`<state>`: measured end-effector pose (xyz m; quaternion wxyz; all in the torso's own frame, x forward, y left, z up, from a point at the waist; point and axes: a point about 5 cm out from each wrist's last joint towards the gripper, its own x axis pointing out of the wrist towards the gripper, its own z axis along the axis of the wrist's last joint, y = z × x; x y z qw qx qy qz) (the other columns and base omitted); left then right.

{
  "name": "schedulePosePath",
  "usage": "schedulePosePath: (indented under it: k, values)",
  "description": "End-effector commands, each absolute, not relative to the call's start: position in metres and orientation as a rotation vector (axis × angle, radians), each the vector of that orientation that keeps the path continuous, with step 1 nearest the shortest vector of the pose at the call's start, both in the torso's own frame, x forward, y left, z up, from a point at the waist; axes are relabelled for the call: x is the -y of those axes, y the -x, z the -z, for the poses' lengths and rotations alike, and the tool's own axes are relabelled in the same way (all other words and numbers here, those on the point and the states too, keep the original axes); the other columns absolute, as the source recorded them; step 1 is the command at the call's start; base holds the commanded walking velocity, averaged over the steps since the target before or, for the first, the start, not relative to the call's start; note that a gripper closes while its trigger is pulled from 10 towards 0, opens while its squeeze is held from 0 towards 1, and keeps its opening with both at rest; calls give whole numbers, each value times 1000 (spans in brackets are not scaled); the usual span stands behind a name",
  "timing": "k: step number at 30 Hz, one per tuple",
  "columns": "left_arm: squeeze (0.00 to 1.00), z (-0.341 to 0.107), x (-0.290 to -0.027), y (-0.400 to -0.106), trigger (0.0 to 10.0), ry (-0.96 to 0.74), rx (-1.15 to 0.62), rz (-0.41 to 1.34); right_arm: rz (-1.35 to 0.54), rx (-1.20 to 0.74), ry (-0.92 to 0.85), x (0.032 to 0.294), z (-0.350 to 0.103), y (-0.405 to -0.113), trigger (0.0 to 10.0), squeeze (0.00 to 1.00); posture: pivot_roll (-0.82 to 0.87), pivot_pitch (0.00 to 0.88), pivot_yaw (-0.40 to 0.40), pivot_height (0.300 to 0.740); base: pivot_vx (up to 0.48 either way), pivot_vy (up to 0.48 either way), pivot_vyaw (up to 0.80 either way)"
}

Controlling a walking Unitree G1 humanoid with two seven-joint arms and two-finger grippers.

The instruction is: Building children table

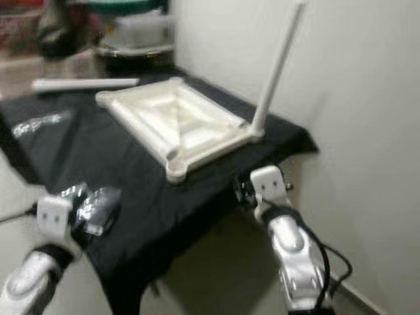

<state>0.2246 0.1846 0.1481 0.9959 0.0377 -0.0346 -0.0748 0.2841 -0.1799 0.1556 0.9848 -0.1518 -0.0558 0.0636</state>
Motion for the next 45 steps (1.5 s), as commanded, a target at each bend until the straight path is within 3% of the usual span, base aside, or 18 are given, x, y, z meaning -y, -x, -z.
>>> schedulePosePath:
  k: [1, 7, 37, 45]
  values:
    - [0, -146, -192, -223, 10000, -111, 43, 123, -112, 85, 274, 176, -150, -282, 10000, 0, 19, 0, -103, 740, 0, 480, -800]
    - [0, -151, -192, -228, 10000, -125, 58, 125, -109, 127, 240, 165, -160, -293, 10000, 0, 23, 0, -99, 740, 0, 480, -800]
    - [0, -151, -186, -234, 10000, -133, 58, 141, -69, 141, 189, 155, -170, -308, 10000, 0, 37, 0, -87, 740, 0, 480, 0]
    - [0, -151, -187, -234, 10000, -130, 59, 137, -79, 141, 159, 152, -171, -311, 10000, 0, 40, 0, -90, 740, 0, 480, -800]
